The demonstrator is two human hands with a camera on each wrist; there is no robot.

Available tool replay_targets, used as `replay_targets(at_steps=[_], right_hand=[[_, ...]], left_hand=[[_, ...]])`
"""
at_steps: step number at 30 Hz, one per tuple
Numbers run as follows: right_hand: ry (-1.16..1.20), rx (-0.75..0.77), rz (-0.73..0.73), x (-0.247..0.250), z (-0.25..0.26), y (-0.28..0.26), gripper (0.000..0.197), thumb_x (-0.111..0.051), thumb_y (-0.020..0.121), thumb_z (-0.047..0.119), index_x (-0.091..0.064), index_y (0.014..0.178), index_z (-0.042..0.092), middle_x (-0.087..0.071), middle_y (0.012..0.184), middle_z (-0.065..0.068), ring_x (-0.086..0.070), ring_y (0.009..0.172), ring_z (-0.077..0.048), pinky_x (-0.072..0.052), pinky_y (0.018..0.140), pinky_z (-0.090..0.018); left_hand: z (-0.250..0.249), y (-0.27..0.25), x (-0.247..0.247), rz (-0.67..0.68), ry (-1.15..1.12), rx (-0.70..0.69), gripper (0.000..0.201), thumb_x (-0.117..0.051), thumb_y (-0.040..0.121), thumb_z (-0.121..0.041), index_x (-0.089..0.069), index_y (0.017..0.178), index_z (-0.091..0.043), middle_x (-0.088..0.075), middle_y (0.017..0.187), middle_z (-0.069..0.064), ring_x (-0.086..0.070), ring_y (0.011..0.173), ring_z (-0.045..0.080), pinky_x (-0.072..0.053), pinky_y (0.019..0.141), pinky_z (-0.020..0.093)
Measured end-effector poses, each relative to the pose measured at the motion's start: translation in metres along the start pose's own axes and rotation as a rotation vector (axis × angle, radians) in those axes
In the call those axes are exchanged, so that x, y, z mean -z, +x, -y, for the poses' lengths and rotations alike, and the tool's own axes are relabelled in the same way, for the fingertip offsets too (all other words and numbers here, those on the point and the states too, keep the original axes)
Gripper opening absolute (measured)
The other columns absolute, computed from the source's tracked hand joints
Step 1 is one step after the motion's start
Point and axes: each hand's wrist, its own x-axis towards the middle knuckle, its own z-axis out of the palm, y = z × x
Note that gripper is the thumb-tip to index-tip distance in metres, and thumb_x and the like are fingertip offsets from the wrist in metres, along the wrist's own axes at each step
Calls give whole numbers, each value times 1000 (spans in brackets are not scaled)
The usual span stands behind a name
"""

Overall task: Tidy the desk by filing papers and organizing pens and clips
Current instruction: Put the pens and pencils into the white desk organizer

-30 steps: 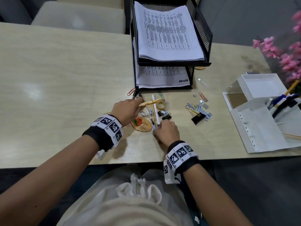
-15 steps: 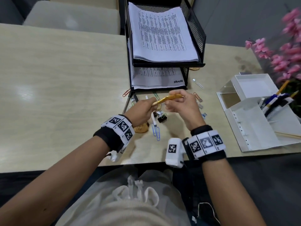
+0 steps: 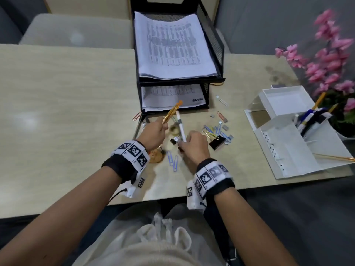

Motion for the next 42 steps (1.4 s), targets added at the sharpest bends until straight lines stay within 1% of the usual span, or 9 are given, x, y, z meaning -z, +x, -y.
replay_targets(at_steps=[4,11,18,21,25,29,33,36,42], right_hand=[[256,-73,-254,80,-44,-6,14,-60,79,9,-51,70,13,-56,69,-6,-53,65,-21,-37,56,-17],[228,-215,-778,201,-150,19,23,-48,88,7,-61,92,-11,-65,98,-29,-58,97,-38,-40,78,-31],[135,-288,-589,239,-210,59,11,-48,86,4,-58,90,1,-63,95,-23,-59,100,-39,-48,89,-45],[276,-276,-653,254,-221,51,9,-58,84,9,-58,92,8,-56,89,-6,-57,88,-24,-43,76,-26],[785,-67,-553,265,-213,19,12,-55,92,28,-58,84,20,-54,70,0,-48,55,-8,-39,50,-20],[883,3,-428,272,-218,7,13,-55,92,13,-59,80,14,-49,61,-4,-45,43,-1,-34,41,-11],[765,-19,-654,288,-236,-7,18,-58,90,11,-59,74,19,-52,55,-1,-46,41,2,-40,45,-12],[808,-116,-920,302,-255,-20,23,-60,89,14,-56,68,24,-55,46,7,-48,38,2,-41,45,-14],[768,-228,-1071,291,-270,-18,20,-60,89,11,-54,70,16,-55,55,0,-51,33,3,-44,41,-12]], left_hand=[[-54,18,-27,30,-129,-94,13,-33,100,-19,-43,95,-13,-53,78,15,-51,66,30,-41,52,31],[-161,47,-91,135,-120,-333,24,-36,101,-25,-53,102,-7,-52,82,12,-58,83,35,-38,74,34],[-222,63,-148,195,-82,-391,19,-31,102,-19,-49,100,-13,-50,79,2,-47,78,20,-21,55,29],[-237,71,-168,228,-135,-422,18,-32,101,-16,-48,108,-15,-45,72,-5,-46,75,20,-28,55,25],[-262,75,-197,315,-146,-505,14,-34,101,-16,-48,101,-12,-50,83,12,-48,75,21,-39,65,28],[-289,69,-222,452,-84,-566,28,-33,101,-19,-49,116,-1,-52,82,12,-49,76,21,-38,71,27],[-305,76,-234,423,155,-670,34,-41,98,-28,-52,116,-1,-51,105,15,-46,100,25,-37,86,31],[-315,85,-233,170,317,-720,45,-46,92,-44,-52,127,-16,-41,135,10,-34,125,30,-30,104,43],[-334,113,-237,104,750,-879,49,-41,95,-23,-35,143,-27,-12,159,1,-4,148,21,-5,118,48]])
